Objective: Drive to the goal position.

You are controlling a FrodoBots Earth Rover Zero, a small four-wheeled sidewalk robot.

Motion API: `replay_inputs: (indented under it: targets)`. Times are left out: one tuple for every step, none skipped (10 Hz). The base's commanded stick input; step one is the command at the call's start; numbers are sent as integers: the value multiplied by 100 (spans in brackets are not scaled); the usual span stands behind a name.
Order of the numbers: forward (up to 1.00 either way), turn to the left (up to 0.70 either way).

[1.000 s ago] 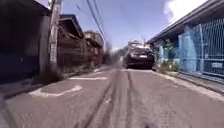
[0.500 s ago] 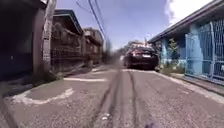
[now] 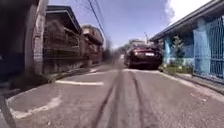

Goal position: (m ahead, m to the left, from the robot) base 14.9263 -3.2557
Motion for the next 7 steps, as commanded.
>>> replay_inputs:
  targets:
    - [98,0]
    - [98,0]
    - [98,20]
    - [98,28]
    - [98,28]
    - [98,25]
    - [98,12]
